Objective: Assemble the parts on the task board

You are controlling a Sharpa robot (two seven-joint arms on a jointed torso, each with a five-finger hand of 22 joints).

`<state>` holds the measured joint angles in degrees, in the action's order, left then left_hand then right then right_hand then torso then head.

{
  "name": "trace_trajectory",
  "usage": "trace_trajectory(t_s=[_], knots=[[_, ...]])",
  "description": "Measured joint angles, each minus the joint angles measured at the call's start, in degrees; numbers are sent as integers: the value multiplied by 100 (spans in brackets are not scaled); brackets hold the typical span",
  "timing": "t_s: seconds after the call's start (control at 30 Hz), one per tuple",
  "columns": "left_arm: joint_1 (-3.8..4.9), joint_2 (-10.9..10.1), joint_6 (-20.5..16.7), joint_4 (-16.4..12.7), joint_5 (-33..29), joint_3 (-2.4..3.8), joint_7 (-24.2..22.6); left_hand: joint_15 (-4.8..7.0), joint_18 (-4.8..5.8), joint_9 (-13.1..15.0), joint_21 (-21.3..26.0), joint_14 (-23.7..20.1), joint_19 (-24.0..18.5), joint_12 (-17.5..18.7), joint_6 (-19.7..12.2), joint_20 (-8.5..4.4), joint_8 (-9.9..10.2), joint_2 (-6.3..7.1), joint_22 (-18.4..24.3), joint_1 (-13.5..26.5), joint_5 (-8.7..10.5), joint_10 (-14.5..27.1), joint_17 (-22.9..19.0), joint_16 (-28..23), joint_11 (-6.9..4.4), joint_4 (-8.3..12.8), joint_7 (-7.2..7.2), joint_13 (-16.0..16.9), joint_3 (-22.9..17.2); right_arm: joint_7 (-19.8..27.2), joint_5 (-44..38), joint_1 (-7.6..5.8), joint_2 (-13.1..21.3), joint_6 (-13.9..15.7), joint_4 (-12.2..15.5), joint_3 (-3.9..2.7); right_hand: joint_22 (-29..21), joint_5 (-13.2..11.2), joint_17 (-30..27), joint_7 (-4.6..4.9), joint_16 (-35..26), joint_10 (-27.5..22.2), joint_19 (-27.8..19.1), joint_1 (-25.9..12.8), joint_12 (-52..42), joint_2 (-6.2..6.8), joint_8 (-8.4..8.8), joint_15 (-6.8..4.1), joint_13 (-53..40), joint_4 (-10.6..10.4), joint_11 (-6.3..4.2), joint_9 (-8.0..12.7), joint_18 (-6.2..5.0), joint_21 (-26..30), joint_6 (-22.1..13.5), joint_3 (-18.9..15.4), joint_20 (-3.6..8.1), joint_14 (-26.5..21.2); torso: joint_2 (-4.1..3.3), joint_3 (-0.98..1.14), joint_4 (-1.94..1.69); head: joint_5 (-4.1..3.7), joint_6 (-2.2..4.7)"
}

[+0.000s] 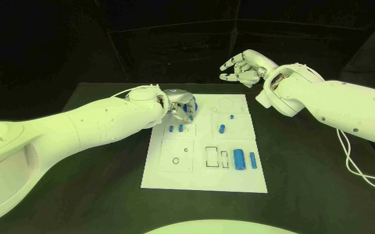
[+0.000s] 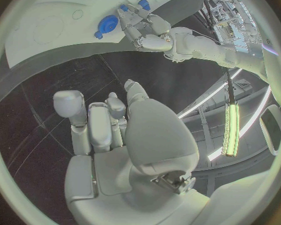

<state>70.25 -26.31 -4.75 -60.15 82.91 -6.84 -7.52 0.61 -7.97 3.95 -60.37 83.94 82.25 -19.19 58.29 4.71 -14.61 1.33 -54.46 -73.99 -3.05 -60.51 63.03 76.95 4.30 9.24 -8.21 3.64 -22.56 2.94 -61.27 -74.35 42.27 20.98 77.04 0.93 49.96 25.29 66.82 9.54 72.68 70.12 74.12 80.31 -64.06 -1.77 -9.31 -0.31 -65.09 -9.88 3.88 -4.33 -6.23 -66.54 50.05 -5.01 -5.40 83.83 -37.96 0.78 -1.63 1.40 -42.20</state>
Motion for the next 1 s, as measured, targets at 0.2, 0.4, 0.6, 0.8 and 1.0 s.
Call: trace_trajectory(t_s=[0.2, 0.4, 0.6, 0.8, 1.0], knots=[[7, -145, -66, -176, -182, 173, 0, 0, 0, -2, 0, 0, 0, 0, 0, 0, 0, 0, -5, 0, 0, 0, 0, 0, 0, 0, 0, 0, -32, -2, 0, 0, 3, -2, -18, 0, 0, 0, 0, 0, 0, 0, 0, 0, 0, 0, 0, 0, 0, 0, 0, 0, 0, 0, 0, 0, 0, 0, 0, -3, -1, 28, 12], [9, -394, -97, -365, -315, 257, 2, 0, 0, -2, 0, 0, 0, 0, 0, 0, 0, 0, -17, 0, 0, 0, -6, 0, 0, 0, 0, 0, -31, -2, 0, 0, 7, -3, -35, 0, 0, 0, -1, 0, 0, 0, 0, 0, 0, 0, 0, 0, 1, 0, 0, 0, 0, 0, 0, 0, 0, 0, -2, -3, -1, 62, 10], [9, -658, -96, -495, -420, 277, 24, 0, 0, -3, 0, 0, 0, 33, -1, 0, 0, 0, -28, 0, 0, 0, -18, 0, 0, 15, 1, 0, -47, -3, 0, 0, 10, -4, -53, 1, 0, 0, -1, 0, 0, 0, 0, 0, 0, 0, 0, 0, 1, -16, 0, 0, 0, 0, 0, 16, 0, 0, -7, -3, 2, 88, 8], [5, -839, -53, -543, -493, 277, 69, -1, 0, -4, -22, 0, 0, 33, -1, 0, 0, 0, -34, 0, 0, -20, -20, 0, 21, 16, 1, 0, -47, -4, 0, 0, 11, -5, -63, 1, 0, 0, -1, 0, 0, 0, 0, 0, 0, 0, 0, 0, 1, -16, 0, 0, 0, 0, 0, 16, 0, 0, -7, 1, 8, 102, -3], [-13, -896, 24, -542, -534, 273, 101, -1, 0, -5, -22, 0, 0, 33, 13, 0, 18, 1, -37, 0, 0, -23, -24, 0, 17, 16, 10, 0, -47, -5, 0, 1, 7, -6, -65, 1, 0, 0, -2, 0, 0, 0, 0, 0, 0, 0, 0, 0, 2, -16, 0, 0, 0, 0, 0, 16, 0, 0, -7, 2, 16, 118, -8]])
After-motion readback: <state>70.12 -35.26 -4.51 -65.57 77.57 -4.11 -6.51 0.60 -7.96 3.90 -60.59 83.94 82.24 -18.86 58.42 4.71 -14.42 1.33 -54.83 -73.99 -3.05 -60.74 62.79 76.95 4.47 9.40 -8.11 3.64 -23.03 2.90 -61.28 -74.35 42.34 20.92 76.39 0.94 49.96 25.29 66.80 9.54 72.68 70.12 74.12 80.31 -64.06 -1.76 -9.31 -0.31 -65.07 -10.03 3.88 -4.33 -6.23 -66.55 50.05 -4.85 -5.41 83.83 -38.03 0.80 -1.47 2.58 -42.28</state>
